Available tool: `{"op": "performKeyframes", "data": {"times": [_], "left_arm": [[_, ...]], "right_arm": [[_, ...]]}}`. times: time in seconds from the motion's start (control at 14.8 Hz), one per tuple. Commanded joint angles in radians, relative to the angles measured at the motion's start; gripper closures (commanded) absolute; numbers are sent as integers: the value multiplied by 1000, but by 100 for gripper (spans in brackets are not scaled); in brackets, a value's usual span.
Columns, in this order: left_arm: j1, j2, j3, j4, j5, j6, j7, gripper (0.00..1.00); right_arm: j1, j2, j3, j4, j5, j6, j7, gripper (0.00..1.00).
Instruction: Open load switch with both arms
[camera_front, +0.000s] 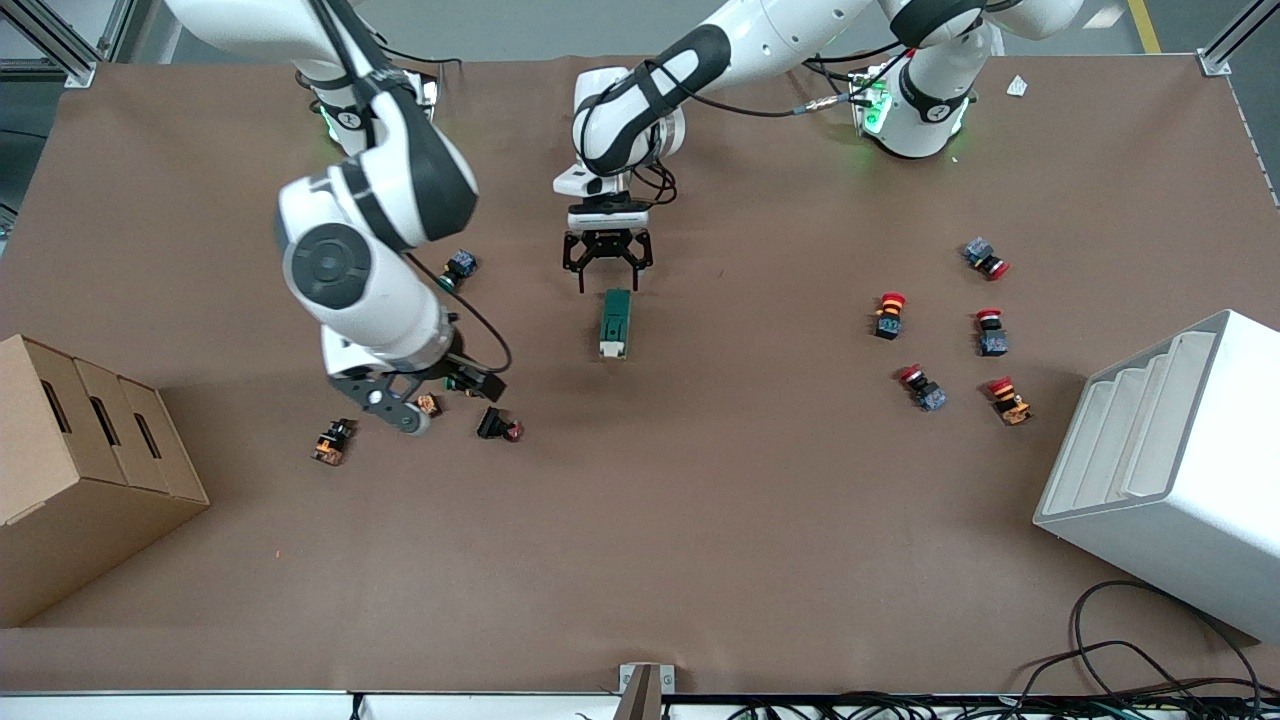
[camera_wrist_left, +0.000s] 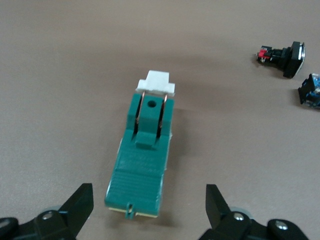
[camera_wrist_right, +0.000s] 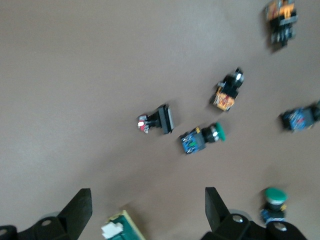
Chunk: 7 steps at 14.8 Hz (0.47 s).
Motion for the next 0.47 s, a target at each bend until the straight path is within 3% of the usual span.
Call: {"op": "performKeyframes", "data": {"times": [0.0, 0.41], "left_arm": [[-16, 38, 3, -13, 112, -80, -82, 1], [-52, 103, 3, -8, 232, -185, -132, 2]], "right_arm": [[31, 35, -9, 6, 12, 11, 148, 0], [101, 152, -9, 39, 89, 37, 496, 0]]}}
